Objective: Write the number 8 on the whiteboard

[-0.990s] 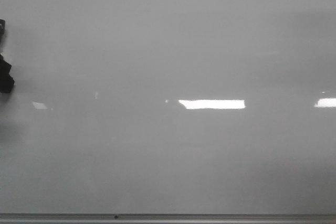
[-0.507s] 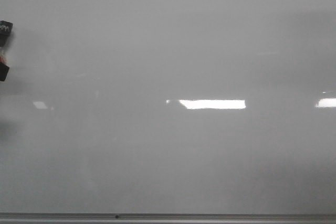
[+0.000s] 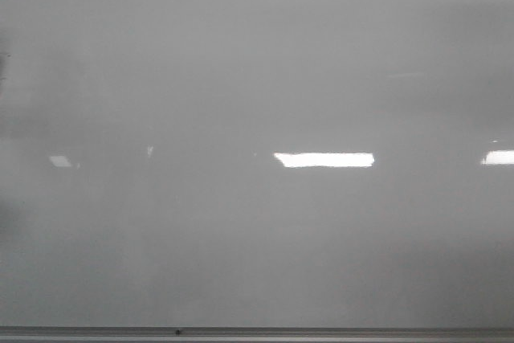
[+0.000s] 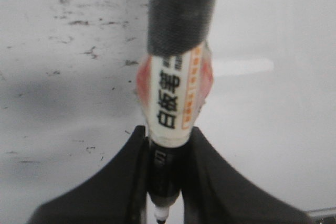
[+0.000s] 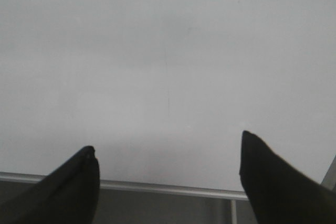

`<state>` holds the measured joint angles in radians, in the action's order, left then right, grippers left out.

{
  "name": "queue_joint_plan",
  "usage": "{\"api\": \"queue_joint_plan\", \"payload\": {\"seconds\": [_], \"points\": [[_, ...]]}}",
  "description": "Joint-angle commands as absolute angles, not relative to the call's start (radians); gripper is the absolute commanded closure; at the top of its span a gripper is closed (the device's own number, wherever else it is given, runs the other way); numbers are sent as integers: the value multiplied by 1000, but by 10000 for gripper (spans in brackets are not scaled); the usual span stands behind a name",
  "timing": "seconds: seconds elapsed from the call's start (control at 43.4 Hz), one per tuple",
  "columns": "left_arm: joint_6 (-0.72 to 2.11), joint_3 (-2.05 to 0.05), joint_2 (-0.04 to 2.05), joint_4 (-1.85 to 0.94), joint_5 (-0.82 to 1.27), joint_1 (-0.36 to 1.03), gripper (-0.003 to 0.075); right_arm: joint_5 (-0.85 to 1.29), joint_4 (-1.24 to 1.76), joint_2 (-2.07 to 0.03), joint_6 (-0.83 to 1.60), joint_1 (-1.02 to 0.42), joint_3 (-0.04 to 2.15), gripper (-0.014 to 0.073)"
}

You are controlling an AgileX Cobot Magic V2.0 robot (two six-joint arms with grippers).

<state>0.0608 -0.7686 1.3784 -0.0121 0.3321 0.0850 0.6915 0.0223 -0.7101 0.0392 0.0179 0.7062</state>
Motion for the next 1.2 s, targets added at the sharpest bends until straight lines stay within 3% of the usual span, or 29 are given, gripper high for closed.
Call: {"api": "queue_joint_plan", "payload": {"seconds": [0.0, 0.299, 0.461, 0.783, 1.175], "points": [[67, -883, 1301, -13, 496, 90, 741, 649, 34, -719, 48, 17, 775, 20], [324, -1086, 1279, -61, 853, 214, 741, 734, 65, -844, 61, 13, 874, 20], [541, -1114, 1281, -170, 878, 344, 741, 784, 158, -924, 201, -22, 917, 20], [652, -1188, 1357, -177, 902, 628, 741, 878, 365, -1053, 524, -150, 981, 20], [748, -1198, 1392, -169, 902, 838, 741, 922, 491, -1121, 872, -464, 994, 20]]}}
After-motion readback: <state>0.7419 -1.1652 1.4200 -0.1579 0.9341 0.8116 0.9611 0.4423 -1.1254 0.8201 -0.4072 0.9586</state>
